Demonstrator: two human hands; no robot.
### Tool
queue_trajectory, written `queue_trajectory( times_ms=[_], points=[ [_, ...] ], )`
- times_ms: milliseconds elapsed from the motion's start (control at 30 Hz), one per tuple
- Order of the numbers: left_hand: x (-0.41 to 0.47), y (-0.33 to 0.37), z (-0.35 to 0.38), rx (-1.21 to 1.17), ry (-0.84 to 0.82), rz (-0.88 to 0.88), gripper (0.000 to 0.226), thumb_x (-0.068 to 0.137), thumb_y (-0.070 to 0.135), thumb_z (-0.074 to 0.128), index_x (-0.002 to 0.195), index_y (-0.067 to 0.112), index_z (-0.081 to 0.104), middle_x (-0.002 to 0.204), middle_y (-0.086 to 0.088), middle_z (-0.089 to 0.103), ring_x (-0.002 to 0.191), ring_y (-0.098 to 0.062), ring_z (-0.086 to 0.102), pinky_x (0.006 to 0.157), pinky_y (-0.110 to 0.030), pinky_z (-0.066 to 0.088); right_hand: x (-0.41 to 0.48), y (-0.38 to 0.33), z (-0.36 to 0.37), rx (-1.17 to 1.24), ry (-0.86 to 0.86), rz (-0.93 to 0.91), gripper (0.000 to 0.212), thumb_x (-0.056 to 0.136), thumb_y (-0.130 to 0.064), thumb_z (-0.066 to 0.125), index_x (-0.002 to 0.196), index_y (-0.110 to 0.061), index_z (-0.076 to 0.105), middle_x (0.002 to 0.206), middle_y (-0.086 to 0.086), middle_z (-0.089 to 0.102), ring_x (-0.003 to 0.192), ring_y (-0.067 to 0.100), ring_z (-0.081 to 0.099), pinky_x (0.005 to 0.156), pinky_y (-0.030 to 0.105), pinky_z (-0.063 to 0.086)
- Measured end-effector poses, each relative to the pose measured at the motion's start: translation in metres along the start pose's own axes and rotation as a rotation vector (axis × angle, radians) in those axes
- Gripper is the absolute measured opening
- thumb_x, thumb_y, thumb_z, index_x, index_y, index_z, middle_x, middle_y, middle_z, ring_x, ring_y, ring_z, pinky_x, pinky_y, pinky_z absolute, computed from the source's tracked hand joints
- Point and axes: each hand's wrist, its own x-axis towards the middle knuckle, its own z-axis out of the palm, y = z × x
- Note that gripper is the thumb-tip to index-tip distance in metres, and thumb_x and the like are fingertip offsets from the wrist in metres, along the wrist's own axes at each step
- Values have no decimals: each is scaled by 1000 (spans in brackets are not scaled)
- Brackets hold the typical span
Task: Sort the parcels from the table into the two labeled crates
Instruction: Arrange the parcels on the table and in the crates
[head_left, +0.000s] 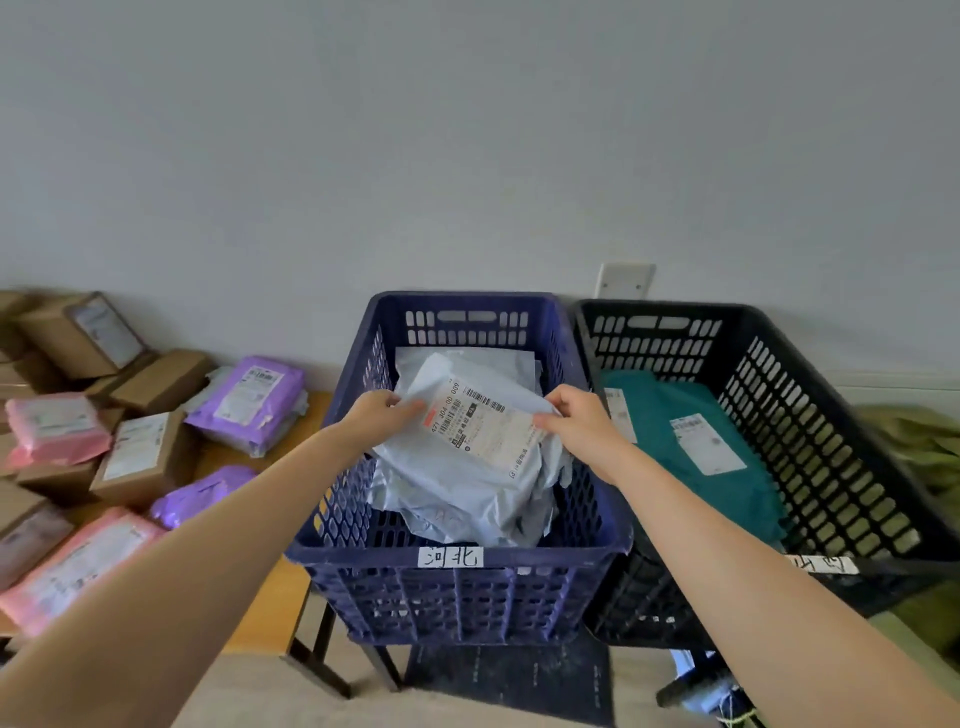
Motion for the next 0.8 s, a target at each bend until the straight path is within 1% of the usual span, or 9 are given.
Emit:
queue_trajectory(
  times_ms=[67, 167, 233, 333, 433, 533, 600, 700, 800],
  points=[
    [2, -11, 6, 5, 3, -51, 30, 90, 40, 57, 77, 15, 48, 72, 0, 38, 61, -15, 35, 53, -24, 27, 3, 6, 9, 0, 15, 23, 16, 90, -2, 62, 80, -13, 56, 80, -1, 57, 69, 8, 50, 57, 10, 39],
    [5, -25, 12, -25, -35, -121, 29, 89, 35, 60, 74, 11, 58, 72, 1, 52, 62, -13, 50, 49, -18, 37, 8, 14, 23, -27, 16, 81, 7, 91, -4, 61, 88, -10, 58, 91, 6, 60, 80, 16, 53, 69, 26, 41],
    [8, -31, 15, -18, -46, -149, 24, 87, 31, 59, 74, 11, 61, 73, 0, 57, 63, -14, 55, 46, -21, 40, 10, 18, 32, -50, 1, 128, 2, 92, -6, 60, 93, -6, 59, 95, 8, 60, 85, 18, 53, 71, 29, 41],
    [13, -40, 20, 1, -78, -155, 18, 87, 28, 60, 81, 11, 62, 78, -1, 59, 63, -12, 55, 48, -19, 39, 15, 22, 42, -106, -6, 202, 12, 93, -7, 58, 102, -1, 61, 100, 10, 60, 89, 21, 54, 72, 29, 42],
    [15, -45, 23, 53, -152, -142, 23, 88, 30, 64, 104, 14, 61, 95, 0, 59, 75, -11, 56, 61, -19, 42, 18, 24, 47, -178, -25, 261, 8, 92, -5, 55, 88, 0, 60, 86, 9, 55, 79, 21, 51, 68, 31, 39],
    [20, -53, 26, 22, -245, -193, 41, 87, 25, 69, 122, 4, 58, 114, -8, 63, 95, -22, 62, 78, -28, 50, 22, 25, 56, -250, -43, 330, 31, 91, -3, 50, 62, -11, 40, 66, 3, 40, 59, 17, 38, 55, 29, 30],
    [22, -57, 29, -51, -331, -246, 42, 87, 13, 70, 124, -3, 55, 121, -14, 63, 102, -28, 64, 86, -33, 55, 22, 25, 62, -302, -77, 372, 32, 90, -5, 46, 61, -14, 37, 64, 1, 37, 56, 16, 35, 50, 28, 27],
    [23, -63, 35, -127, -420, -307, 40, 88, -2, 64, 125, -9, 52, 125, -22, 60, 110, -36, 62, 96, -47, 51, 20, 29, 69, -331, -150, 406, 28, 91, -8, 49, 64, -14, 41, 66, 1, 40, 58, 15, 38, 52, 27, 29],
    [23, -69, 43, -136, -478, -347, 42, 86, -9, 63, 126, -8, 51, 125, -23, 59, 111, -38, 61, 95, -51, 50, 14, 38, 72, -316, -183, 409, 13, 92, -12, 56, 80, -9, 59, 77, 4, 50, 70, 18, 48, 64, 28, 38]
  ],
)
